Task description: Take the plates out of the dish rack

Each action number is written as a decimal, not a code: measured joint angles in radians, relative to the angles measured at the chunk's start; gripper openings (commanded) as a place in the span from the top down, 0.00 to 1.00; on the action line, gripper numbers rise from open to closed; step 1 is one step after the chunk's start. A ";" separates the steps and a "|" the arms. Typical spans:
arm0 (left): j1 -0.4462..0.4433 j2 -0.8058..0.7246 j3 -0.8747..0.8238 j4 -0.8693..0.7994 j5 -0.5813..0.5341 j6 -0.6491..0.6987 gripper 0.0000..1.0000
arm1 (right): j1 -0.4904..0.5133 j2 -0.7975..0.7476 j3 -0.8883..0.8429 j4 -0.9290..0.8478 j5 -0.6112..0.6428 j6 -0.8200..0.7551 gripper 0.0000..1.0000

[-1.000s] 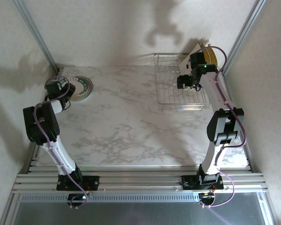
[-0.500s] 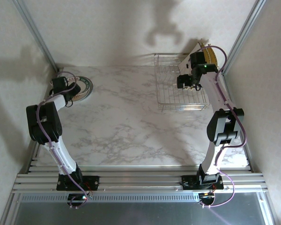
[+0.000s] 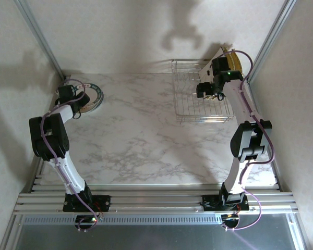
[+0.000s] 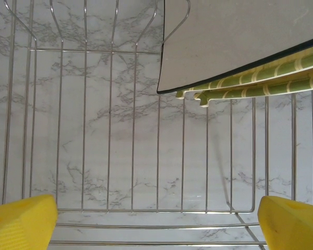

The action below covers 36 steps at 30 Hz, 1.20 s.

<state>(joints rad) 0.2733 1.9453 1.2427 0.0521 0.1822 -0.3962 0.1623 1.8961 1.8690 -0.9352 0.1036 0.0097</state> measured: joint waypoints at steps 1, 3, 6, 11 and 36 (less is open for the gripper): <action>0.000 0.000 0.000 0.003 0.000 0.000 0.23 | 0.000 0.000 0.004 -0.001 0.000 0.000 0.01; 0.000 0.000 -0.001 0.009 0.000 -0.004 0.23 | 0.000 0.000 0.009 -0.001 0.000 -0.003 0.01; 0.000 0.000 -0.007 0.025 0.001 -0.014 0.24 | 0.000 0.000 0.014 -0.005 -0.002 -0.006 0.01; 0.000 0.000 -0.018 0.054 0.004 -0.029 0.24 | 0.000 0.000 0.021 -0.009 -0.003 -0.011 0.01; 0.003 0.018 -0.006 0.030 0.043 -0.030 0.47 | 0.000 0.000 0.048 -0.019 -0.003 -0.018 0.01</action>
<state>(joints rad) 0.2764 1.9629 1.2362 0.0818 0.2253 -0.4263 0.1623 1.8965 1.9167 -0.9543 0.1001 -0.0082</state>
